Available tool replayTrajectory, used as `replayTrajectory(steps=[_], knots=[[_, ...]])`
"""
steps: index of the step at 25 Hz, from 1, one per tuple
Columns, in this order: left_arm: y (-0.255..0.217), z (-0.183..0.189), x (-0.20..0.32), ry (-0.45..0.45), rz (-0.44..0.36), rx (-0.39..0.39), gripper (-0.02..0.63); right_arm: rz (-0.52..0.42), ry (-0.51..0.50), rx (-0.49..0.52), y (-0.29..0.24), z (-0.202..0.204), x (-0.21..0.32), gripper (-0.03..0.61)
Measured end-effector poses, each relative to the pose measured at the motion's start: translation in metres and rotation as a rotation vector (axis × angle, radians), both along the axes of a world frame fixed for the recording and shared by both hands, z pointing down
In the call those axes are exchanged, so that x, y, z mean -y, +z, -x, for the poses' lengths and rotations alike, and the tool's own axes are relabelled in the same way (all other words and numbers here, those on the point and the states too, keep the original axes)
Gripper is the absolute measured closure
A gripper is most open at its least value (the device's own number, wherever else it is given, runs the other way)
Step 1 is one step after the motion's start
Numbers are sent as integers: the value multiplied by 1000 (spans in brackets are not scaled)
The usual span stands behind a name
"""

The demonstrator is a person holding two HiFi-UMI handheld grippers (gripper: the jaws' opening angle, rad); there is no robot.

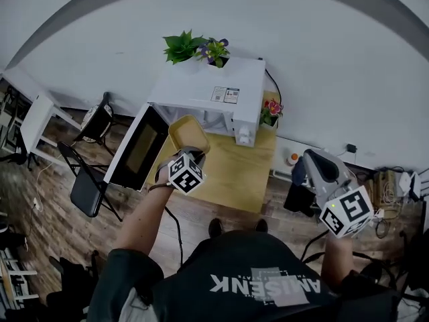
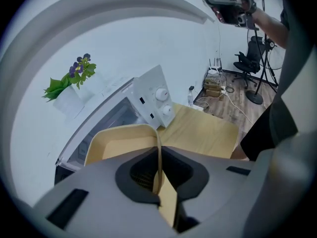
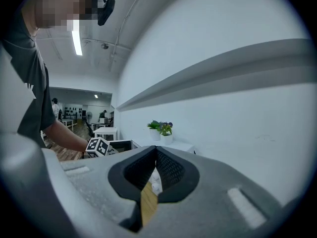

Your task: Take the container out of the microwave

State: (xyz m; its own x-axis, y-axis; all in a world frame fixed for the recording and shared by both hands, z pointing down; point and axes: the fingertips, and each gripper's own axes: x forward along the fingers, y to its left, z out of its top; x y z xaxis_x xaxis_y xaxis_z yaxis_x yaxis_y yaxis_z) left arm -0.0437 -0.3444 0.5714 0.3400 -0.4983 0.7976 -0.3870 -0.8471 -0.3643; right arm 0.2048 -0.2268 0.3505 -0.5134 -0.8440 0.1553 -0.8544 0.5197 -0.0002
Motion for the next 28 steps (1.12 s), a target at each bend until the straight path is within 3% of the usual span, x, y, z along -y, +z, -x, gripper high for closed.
replayTrajectory(steps=[7, 15, 19, 28], knots=[[-56, -5, -42, 0, -43, -38, 595, -6, -103, 11, -1, 9, 9, 572], [-102, -9, -84, -39, 1, -70, 595, 19, -202, 64, -5, 20, 24, 572], [-123, -14, -96, -71, -9, -107, 595, 24, -257, 41, -4, 31, 33, 572], [-155, -24, -117, -52, -32, -86, 595, 30, -254, 14, -4, 46, 60, 574]])
